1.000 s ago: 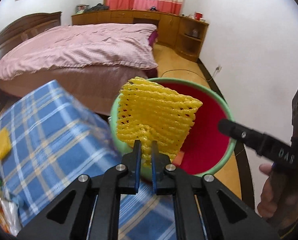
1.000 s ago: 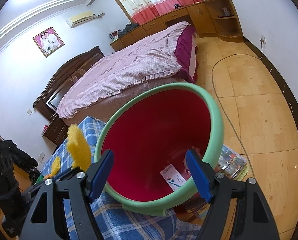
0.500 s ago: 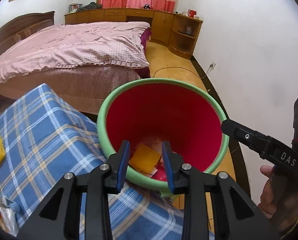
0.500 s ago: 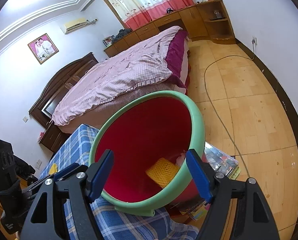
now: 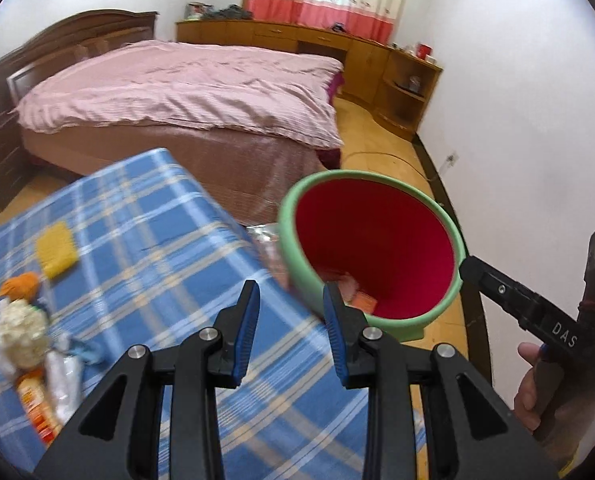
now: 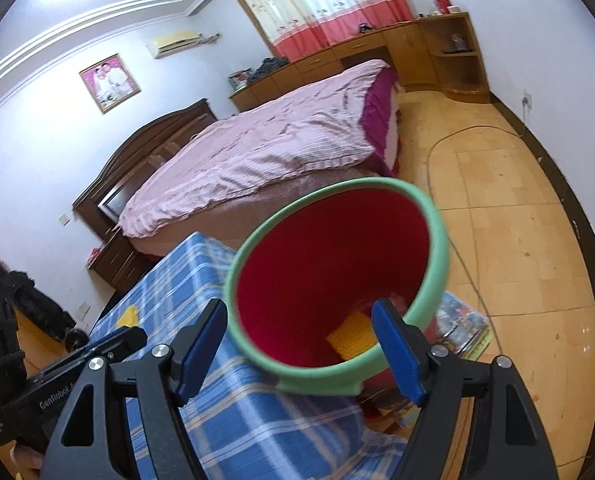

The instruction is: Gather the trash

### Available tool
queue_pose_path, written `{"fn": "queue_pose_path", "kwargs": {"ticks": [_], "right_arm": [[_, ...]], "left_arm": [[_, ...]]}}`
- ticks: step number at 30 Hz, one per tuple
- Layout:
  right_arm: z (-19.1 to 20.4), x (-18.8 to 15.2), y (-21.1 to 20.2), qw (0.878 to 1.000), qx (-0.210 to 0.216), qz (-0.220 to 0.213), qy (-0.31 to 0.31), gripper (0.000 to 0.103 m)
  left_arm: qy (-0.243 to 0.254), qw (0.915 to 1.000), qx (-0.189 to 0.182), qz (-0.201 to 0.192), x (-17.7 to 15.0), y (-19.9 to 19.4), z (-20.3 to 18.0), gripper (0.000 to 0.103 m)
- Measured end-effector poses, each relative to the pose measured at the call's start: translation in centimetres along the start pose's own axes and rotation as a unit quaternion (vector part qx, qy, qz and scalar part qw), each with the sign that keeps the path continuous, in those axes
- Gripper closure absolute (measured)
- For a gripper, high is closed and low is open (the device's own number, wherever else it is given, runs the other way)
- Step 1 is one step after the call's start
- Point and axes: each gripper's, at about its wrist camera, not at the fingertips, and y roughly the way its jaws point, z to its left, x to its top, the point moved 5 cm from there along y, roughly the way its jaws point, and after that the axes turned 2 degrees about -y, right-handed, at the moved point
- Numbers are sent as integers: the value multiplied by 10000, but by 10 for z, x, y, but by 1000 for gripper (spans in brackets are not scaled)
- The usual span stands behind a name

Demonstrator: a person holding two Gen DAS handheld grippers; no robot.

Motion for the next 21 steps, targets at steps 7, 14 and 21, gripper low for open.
{"fn": "queue_pose_path", "kwargs": {"ticks": [7,14,21], "right_arm": [[47,-15,-1,9989,338,140,-309,25],[87,-31,8,9959,603,324,-599,25],[113,-52,22,9917,697,655,-861,20]], "left_arm": [[-488,9973,493,-230,-10,-43,50,71],[-911,9878,1218,-320,-29,-76,111,71],[-1434,9743,1726,-218,-60,-83,169,70]]}}
